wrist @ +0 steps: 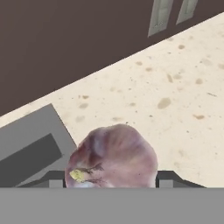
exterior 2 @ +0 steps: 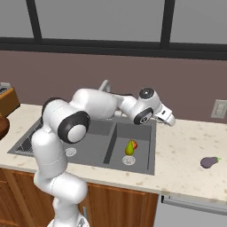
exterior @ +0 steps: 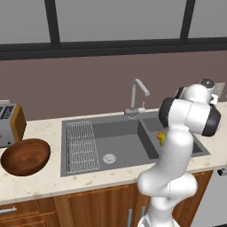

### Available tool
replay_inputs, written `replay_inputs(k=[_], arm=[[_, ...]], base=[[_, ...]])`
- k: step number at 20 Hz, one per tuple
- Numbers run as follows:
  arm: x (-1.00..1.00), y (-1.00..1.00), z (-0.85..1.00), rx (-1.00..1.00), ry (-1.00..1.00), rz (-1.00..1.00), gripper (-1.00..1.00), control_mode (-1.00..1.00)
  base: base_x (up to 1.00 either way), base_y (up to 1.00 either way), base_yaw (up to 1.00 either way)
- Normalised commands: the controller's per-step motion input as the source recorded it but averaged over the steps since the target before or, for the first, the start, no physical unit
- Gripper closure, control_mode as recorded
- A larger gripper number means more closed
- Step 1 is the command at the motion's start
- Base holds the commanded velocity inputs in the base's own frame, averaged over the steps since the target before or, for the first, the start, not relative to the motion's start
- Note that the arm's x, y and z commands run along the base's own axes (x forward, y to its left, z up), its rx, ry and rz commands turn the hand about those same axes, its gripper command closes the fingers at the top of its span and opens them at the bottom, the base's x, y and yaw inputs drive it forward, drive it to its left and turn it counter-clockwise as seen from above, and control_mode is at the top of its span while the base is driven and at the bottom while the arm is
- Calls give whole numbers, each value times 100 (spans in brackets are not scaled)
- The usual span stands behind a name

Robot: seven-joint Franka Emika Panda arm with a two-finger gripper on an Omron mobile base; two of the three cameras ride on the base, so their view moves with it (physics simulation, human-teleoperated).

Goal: There is a mixed pile of frozen fruits and vegetables on the counter. Locate all the frozen vegetables and place the items in a bowl on the counter. Take all the frozen fruits and defrost them in a running sink.

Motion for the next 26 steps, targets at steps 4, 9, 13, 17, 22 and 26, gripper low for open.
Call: replay_inputs(k=[4,9,13,17,22,26], arm=[[-32,37,2,-6,-5,2,100,-100],[-35,35,1,-7,-8,1,100,-100],[-27,37,15,-4,-5,2,100,-100],[-22,34,17,-1,-2,1,100,-100],[-25,33,0,-3,-1,0,100,-100],[-29,38,0,-4,-1,0,100,-100]], base=[[0,0,0],[0,0,0],[0,0,0],[0,0,0],[0,0,0],[0,0,0]])
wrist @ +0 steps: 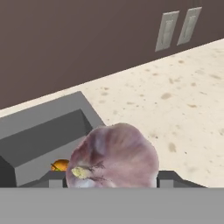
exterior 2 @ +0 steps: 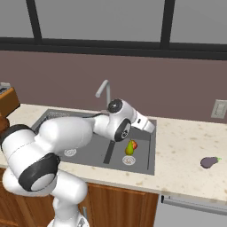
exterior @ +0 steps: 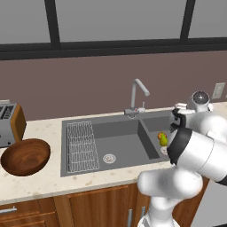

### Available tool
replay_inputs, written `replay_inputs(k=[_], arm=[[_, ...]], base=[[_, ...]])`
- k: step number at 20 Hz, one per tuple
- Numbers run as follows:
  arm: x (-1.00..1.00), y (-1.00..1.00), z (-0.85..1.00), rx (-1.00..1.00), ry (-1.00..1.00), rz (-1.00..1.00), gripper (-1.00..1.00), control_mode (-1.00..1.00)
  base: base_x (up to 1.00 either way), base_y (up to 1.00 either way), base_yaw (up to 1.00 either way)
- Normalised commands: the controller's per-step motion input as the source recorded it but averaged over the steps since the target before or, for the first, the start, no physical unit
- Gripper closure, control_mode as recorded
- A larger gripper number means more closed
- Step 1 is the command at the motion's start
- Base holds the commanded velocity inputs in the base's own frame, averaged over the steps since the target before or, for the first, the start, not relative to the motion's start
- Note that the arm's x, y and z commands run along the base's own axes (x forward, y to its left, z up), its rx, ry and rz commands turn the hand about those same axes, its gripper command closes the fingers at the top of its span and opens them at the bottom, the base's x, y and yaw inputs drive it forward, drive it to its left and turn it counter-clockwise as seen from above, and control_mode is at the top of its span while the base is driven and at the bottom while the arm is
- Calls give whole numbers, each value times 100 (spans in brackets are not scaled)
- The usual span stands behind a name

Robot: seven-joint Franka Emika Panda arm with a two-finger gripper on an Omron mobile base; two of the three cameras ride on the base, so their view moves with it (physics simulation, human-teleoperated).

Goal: There is a mixed pile of frozen fruits and vegetables on the counter. Locate all the frozen vegetables and place the items in a bowl on the counter. Take all the frozen fruits and defrost them in a running sink.

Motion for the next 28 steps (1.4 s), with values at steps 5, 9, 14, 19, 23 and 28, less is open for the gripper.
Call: replay_inputs(k=[5,9,14,19,23,28], arm=[[-30,45,0,-3,-1,0,100,-100],[-26,38,1,-4,-2,0,100,-100],[-28,22,17,0,0,2,100,-100],[-21,17,31,8,2,6,100,-100],[-1,20,24,13,11,6,100,-100],[1,25,15,10,16,15,100,-100]], base=[[0,0,0],[0,0,0],[0,0,0],[0,0,0],[0,0,0],[0,0,0]])
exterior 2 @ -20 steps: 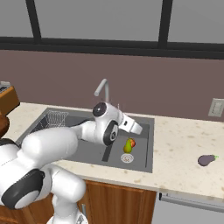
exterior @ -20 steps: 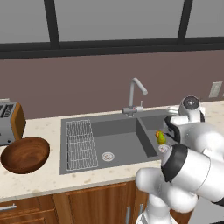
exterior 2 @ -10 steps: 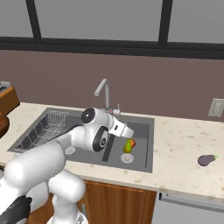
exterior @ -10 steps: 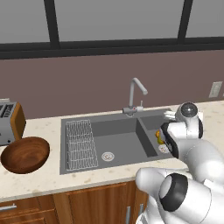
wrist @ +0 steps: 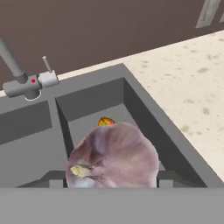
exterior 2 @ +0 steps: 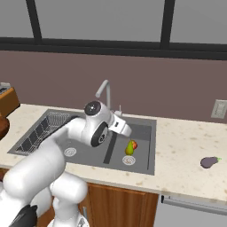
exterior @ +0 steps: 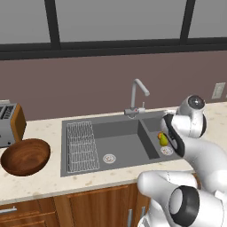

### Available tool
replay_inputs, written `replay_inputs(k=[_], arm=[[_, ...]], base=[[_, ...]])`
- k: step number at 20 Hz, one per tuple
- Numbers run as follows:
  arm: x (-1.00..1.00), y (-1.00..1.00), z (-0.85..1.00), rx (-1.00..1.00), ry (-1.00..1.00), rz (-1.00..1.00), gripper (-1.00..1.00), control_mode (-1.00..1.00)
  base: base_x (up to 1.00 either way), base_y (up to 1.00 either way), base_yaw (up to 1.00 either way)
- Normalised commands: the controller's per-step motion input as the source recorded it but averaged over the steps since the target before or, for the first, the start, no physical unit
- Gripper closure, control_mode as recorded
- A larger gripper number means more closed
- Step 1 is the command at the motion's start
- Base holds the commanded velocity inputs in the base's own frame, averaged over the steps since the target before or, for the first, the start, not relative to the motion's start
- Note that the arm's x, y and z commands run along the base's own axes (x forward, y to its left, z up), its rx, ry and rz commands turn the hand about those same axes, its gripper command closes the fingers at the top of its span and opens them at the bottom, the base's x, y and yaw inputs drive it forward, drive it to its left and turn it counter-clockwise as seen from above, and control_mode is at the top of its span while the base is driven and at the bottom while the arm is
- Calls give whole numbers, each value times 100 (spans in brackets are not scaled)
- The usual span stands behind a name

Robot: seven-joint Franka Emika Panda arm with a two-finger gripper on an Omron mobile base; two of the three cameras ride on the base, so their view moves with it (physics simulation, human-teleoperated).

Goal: There is a mixed pile of frozen fruits and vegetables on the counter. Locate all the frozen vegetables and place the items in a bowl on the counter. Take all the frozen fruits and defrost them in a running sink.

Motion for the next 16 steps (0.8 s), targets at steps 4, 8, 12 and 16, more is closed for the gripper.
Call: replay_inputs(k=[4,8,12,16], arm=[[-2,44,-2,1,3,2,100,-100],[-7,61,0,-2,2,0,100,-100],[-4,46,-2,-1,3,-3,100,-100],[-3,47,-8,0,2,-1,100,-100]], base=[[0,0,0],[0,0,0],[0,0,0],[0,0,0]])
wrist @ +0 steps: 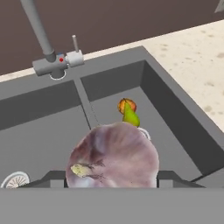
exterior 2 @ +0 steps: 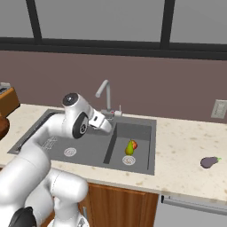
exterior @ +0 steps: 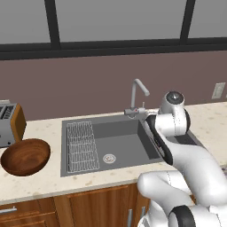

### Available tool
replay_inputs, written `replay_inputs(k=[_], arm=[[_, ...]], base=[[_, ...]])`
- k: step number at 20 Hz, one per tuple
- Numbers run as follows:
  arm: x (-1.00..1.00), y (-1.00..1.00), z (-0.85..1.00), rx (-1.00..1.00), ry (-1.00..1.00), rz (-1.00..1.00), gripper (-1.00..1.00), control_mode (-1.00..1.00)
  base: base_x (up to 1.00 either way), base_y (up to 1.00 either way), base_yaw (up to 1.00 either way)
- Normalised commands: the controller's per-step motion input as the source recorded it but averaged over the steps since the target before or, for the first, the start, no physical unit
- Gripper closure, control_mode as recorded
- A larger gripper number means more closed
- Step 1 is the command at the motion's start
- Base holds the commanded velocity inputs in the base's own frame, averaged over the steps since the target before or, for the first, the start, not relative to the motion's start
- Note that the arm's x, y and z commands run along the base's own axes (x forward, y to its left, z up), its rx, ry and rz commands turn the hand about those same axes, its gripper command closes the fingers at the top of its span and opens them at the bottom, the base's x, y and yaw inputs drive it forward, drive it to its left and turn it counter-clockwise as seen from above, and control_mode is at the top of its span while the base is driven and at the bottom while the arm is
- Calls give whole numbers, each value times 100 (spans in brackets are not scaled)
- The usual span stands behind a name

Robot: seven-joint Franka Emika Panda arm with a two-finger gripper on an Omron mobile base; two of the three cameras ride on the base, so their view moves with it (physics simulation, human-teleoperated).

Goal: There is a mixed pile of frozen fruits and vegetables on the counter. Locate all the frozen vegetables and place the items in a bowl on the counter. Take all the frozen fruits and defrost them in a running sink.

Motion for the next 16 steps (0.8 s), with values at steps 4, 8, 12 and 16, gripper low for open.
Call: replay_inputs(k=[4,8,12,16], arm=[[-10,41,-2,0,4,2,100,-100],[-7,32,3,2,11,6,100,-100],[-13,32,0,5,8,12,100,-100],[-7,39,-3,2,6,13,100,-100]], base=[[0,0,0],[0,0,0],[0,0,0],[0,0,0]])
